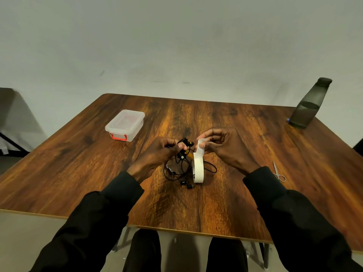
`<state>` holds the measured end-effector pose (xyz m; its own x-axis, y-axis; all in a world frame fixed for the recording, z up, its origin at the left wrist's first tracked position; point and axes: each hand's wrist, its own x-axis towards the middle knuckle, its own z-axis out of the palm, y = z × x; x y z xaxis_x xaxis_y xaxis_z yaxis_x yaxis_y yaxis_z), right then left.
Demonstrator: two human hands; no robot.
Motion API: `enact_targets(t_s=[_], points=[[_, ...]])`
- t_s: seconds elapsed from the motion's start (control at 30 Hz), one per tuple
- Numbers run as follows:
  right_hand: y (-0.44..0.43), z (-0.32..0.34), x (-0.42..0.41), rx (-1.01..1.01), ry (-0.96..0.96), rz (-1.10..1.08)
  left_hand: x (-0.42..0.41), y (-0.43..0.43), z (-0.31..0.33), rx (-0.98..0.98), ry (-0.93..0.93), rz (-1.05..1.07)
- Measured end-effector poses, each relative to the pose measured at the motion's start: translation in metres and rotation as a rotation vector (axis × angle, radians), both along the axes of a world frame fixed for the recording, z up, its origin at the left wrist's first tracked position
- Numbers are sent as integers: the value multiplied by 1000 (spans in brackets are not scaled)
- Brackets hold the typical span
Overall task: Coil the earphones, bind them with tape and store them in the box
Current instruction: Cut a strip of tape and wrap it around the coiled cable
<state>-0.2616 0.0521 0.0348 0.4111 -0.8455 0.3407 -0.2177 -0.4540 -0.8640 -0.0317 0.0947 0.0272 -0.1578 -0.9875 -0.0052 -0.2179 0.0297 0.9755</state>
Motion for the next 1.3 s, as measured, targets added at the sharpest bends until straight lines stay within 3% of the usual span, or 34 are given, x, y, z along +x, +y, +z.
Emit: enact_targets(t_s=[0.53, 0.77, 1.3], points=[[7, 13, 4, -141, 98, 48, 1, -11, 20, -114, -125, -57], [5, 16, 6, -147, 87, 32, -3, -18, 30, -199, -261, -110], [7, 22, 15, -229, 9, -97, -9, -25, 39, -254, -325, -229]])
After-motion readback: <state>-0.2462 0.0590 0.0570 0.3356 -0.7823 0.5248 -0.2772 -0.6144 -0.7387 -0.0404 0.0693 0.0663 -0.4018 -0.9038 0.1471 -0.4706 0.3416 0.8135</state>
